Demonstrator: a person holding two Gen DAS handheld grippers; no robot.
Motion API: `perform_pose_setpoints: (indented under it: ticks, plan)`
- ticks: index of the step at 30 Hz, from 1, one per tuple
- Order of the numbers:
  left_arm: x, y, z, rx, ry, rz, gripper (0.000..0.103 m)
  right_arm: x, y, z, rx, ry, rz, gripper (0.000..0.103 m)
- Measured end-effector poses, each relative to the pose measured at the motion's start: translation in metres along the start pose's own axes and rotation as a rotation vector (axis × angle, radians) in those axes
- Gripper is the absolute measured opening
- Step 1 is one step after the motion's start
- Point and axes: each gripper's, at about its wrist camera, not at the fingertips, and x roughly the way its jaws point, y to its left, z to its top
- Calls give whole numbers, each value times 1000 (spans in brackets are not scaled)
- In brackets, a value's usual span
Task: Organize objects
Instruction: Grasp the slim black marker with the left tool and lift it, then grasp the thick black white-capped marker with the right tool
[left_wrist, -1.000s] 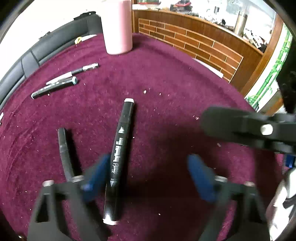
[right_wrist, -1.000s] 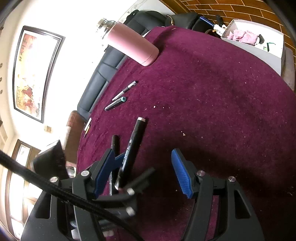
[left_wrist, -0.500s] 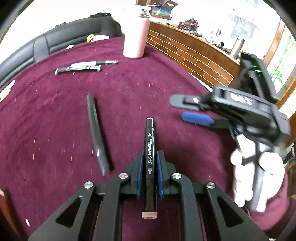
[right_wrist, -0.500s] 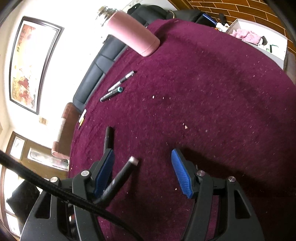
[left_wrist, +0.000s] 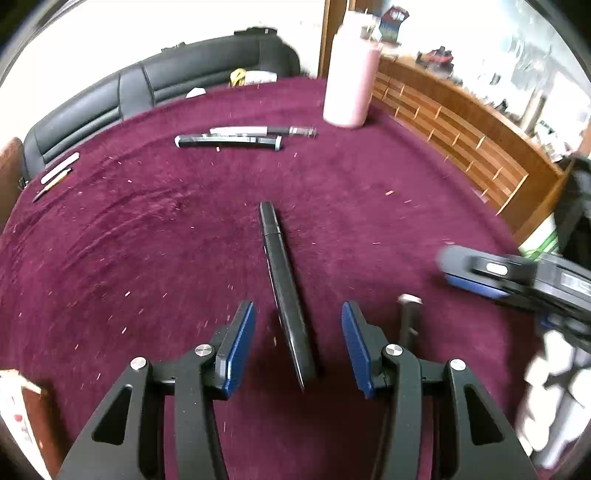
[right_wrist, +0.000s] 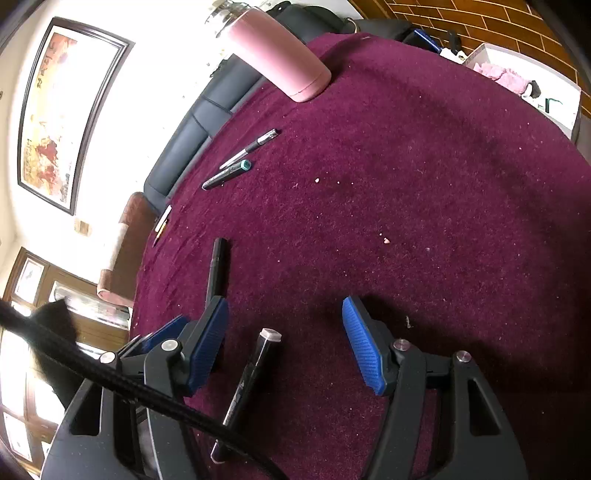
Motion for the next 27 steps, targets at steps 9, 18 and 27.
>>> perform_pose_setpoints:
  ticks: [9, 18, 27]
  plan:
    - [18, -17, -2, 114, 34, -3, 11, 1, 1, 0, -25, -3, -2, 64]
    - [-73, 29, -106, -52, 6, -49, 11, 8, 26, -14, -173, 21, -25, 64]
    - [-79, 45, -143, -145, -15, -29, 12, 42, 114, -104, -575, 99, -349, 64]
